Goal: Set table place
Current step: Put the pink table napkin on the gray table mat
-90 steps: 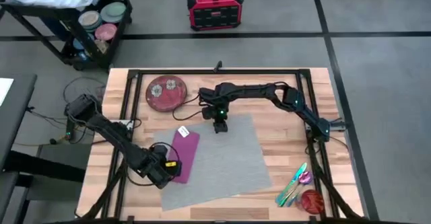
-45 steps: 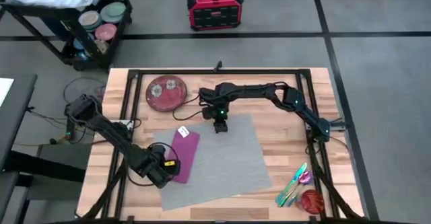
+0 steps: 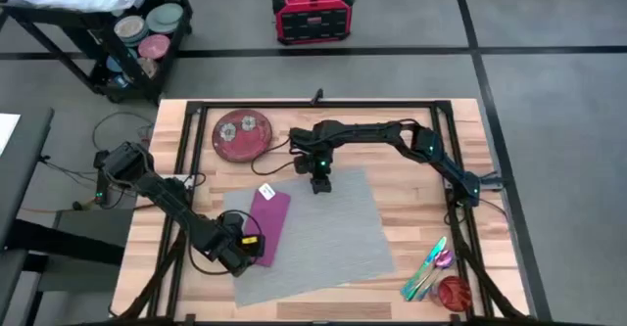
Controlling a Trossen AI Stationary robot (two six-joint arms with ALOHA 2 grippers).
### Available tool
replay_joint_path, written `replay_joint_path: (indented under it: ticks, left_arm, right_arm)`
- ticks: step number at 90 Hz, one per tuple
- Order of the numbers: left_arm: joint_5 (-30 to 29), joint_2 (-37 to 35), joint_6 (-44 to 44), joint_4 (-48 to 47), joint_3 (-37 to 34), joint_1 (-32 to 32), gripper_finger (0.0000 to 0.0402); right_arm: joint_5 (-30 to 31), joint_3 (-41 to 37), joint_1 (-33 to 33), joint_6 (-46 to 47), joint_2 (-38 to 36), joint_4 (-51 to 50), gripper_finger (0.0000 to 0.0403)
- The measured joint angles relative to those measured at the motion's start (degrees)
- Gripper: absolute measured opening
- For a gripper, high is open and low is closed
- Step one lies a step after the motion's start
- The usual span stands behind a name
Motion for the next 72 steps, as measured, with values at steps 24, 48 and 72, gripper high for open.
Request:
replay_joint_path:
  ticks: [24, 48, 72]
  left_arm:
    - [3.0, 0.2, -1.2, -2.6, 0.1, 0.3, 0.0158]
    - [3.4, -1.4, 0.6, -4.1, -0.3, 1.0, 0.0158]
    - [3.5, -2.3, -0.5, -4.4, -0.2, 1.6, 0.0157]
  right_arm:
    - [0.0, 0.0, 0.0, 0.0, 0.0, 0.1, 0.0130]
    - [0.0, 0.0, 0.0, 0.0, 0.0, 0.3, 0.0130]
    - [-0.1, 0.0, 0.0, 0.0, 0.0, 0.3, 0.0130]
